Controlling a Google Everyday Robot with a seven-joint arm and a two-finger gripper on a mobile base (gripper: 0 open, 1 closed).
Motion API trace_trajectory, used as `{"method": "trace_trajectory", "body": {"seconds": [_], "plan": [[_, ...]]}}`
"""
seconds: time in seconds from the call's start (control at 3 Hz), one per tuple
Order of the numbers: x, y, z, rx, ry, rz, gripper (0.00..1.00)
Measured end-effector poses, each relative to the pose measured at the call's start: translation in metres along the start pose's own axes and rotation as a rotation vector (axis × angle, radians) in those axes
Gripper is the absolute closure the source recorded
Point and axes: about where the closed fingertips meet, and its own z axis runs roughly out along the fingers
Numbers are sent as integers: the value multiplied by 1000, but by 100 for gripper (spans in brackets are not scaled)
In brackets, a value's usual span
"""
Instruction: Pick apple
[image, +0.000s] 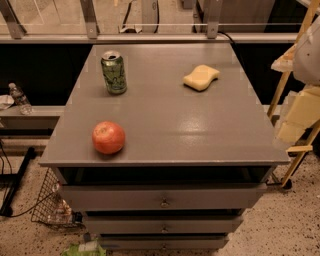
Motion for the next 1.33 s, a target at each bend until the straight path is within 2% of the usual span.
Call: {"method": "trace_trajectory", "body": {"seconds": [0.33, 0.67, 1.0, 1.33], "plan": [[-2, -1, -1, 4, -4, -5, 0], [-51, -2, 13, -25, -57, -155, 0], [-117, 9, 31, -74, -113, -373, 0], [-165, 25, 58, -117, -127, -517, 0]]}}
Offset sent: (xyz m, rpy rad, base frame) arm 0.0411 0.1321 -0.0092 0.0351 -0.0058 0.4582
